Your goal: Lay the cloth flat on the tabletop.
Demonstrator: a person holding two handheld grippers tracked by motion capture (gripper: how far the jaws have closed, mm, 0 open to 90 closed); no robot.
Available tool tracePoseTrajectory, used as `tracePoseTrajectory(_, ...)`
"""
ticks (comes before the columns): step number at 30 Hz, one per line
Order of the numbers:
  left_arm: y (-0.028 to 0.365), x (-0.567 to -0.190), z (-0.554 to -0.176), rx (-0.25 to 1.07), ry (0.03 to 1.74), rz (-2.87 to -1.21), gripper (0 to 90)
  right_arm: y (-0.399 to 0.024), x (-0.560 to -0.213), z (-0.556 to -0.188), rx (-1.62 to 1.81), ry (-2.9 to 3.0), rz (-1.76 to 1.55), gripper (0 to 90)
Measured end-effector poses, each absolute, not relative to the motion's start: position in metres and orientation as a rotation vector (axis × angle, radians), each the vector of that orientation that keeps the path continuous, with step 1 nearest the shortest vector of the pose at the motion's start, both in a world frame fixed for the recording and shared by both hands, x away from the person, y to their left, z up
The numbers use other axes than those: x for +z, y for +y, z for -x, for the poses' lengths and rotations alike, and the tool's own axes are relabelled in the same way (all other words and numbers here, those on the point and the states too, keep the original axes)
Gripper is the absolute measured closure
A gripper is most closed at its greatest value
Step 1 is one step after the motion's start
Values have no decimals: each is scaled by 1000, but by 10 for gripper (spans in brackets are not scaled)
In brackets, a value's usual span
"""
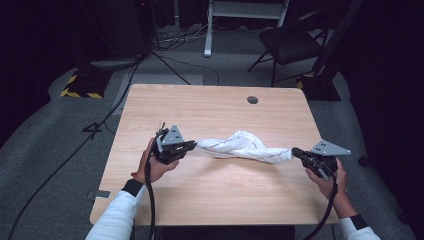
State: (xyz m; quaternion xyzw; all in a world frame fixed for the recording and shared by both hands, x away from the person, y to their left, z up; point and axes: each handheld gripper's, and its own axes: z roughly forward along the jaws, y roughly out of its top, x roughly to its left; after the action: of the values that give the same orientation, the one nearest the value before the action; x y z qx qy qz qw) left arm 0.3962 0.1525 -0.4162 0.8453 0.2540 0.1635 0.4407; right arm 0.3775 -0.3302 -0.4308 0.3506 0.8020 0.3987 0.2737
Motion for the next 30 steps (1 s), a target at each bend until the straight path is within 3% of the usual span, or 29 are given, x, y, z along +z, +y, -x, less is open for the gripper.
tracePoseTrajectory(14,200,-413,-403,391,761,-1999,865,-343,-416,-393,1121,2103,-1044,883)
tracePoseTrajectory(30,208,-431,-414,388,837,-2074,862,-349,-437,-420,1060,2149,-1198,884)
